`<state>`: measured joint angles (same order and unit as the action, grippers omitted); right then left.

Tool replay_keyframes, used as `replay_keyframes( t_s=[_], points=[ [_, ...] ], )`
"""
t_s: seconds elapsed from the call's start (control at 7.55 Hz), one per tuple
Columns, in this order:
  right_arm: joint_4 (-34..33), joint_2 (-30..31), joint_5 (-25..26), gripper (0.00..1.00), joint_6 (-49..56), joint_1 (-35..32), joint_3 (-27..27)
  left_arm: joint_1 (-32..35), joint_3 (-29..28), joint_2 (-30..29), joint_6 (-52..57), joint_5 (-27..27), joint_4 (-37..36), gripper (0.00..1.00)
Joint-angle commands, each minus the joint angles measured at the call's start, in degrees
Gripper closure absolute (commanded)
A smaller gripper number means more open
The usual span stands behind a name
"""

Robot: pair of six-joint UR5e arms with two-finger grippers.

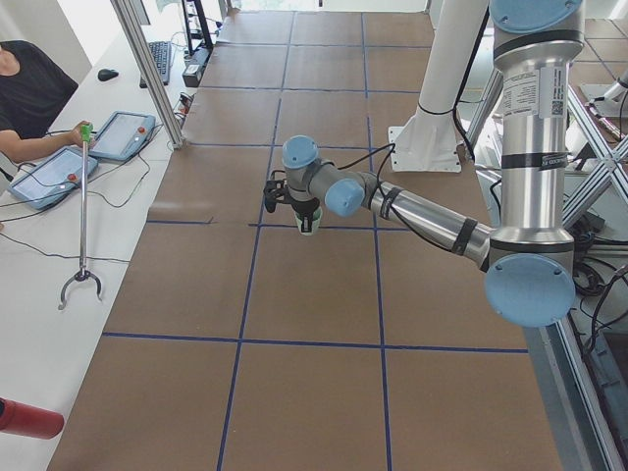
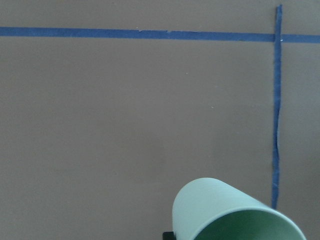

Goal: Stack cups
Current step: 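Carry the green cup with the left gripper and insert it into the other cup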

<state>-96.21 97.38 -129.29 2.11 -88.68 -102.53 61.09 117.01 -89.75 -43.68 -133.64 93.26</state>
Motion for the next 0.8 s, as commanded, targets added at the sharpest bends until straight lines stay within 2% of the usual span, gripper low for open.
replay_keyframes(
  t_s=[0.0,0.27,0.53,0.66],
  points=[
    [-0.03,0.00,0.00,0.00,0.00,0.00,0.05,-0.35,2.34,-12.85,-3.93,0.14,-17.61,1.00],
    [-0.03,0.00,0.00,0.00,0.00,0.00,0.05,-6.73,1.47,-19.64,-15.42,0.22,-18.11,1.00],
    [-0.03,0.00,0.00,0.00,0.00,0.00,-0.04,-11.06,-3.44,-24.66,-19.94,0.14,-17.59,1.00],
    [-0.03,0.00,0.00,0.00,0.00,0.00,0.05,-12.39,-5.63,-25.21,-20.04,0.23,-15.50,1.00]
  ],
)
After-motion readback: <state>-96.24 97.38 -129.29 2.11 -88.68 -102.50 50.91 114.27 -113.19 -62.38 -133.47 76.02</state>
